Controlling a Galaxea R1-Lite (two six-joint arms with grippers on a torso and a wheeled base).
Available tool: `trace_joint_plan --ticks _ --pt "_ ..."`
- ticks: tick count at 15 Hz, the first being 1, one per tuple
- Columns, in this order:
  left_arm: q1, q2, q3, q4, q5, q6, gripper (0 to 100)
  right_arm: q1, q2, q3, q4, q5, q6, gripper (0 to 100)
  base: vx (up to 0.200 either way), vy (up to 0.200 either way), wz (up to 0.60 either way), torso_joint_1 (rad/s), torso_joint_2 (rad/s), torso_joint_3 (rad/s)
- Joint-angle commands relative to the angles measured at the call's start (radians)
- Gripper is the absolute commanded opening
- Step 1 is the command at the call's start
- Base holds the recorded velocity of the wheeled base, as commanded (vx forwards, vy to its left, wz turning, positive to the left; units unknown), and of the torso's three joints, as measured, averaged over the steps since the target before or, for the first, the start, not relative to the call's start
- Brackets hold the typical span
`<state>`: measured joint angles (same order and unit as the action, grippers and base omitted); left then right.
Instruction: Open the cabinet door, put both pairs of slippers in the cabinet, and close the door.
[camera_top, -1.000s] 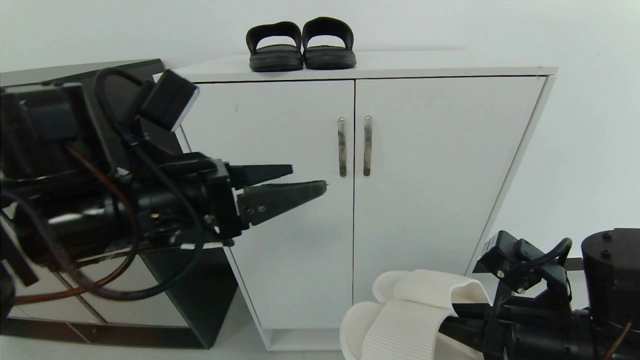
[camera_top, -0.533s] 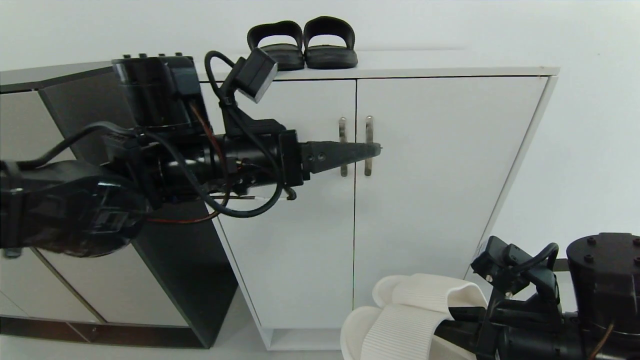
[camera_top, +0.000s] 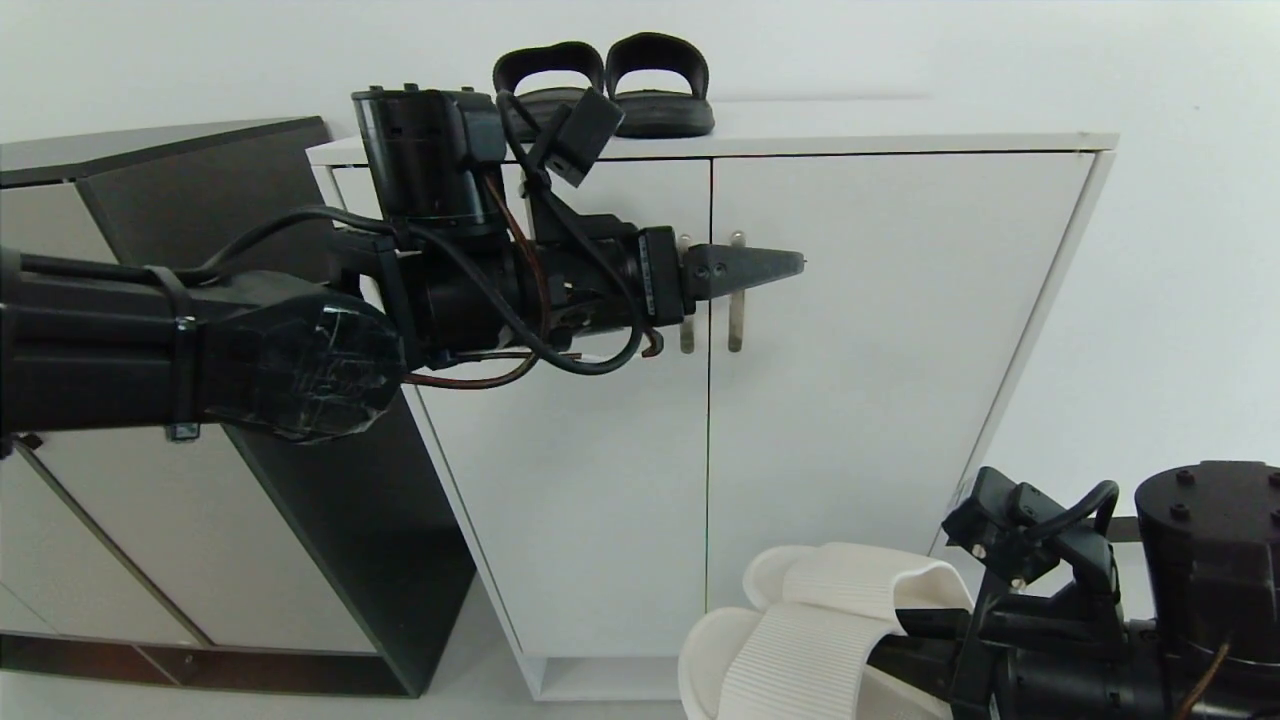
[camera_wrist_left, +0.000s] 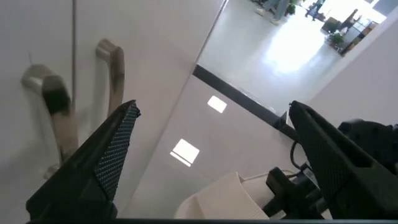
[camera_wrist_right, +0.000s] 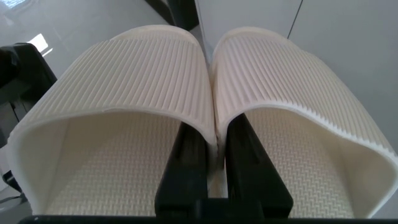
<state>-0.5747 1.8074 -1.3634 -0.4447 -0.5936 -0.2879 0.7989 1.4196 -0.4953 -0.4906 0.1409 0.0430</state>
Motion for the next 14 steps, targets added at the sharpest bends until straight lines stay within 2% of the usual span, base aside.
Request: trace_joint_plan --ticks 1,3,5,8,9,11,14 --pt "-0.002 0.044 -0.049 0.021 0.063 0.004 100 0.0 -0.001 0.001 0.0 0.0 0.0 0 0.0 0.0 0.0 0.0 0.0 0.0" --pt "-0.002 0.069 -0.059 0.023 0.086 0.038 100 0.002 -0.001 0.001 0.001 0.0 -0.002 0 0.0 0.0 0.0 0.0 0.0 0.0" --pt "-0.004 0.079 -0.072 0.024 0.13 0.058 100 0.002 0.002 0.001 0.0 -0.001 -0.002 0 0.0 0.0 0.0 0.0 0.0 0.0" --pt "0.003 0.104 -0.126 0.081 0.166 0.069 100 0.002 -0.002 0.001 0.0 -0.001 -0.002 0 0.0 0.0 0.0 0.0 0.0 0.0" --pt "0.003 0.11 -0.132 0.095 0.179 0.082 100 0.002 -0.002 0.001 0.0 -0.003 -0.002 0 0.0 0.0 0.0 0.0 0.0 0.0" --pt "0.003 0.128 -0.134 0.096 0.248 0.122 100 0.002 -0.002 0.003 0.0 -0.004 -0.002 0 0.0 0.0 0.0 0.0 0.0 0.0" --pt "-0.001 0.141 -0.132 0.098 0.287 0.127 100 0.002 -0.002 0.003 0.0 -0.004 -0.002 0 0.0 0.0 0.0 0.0 0.0 0.0"
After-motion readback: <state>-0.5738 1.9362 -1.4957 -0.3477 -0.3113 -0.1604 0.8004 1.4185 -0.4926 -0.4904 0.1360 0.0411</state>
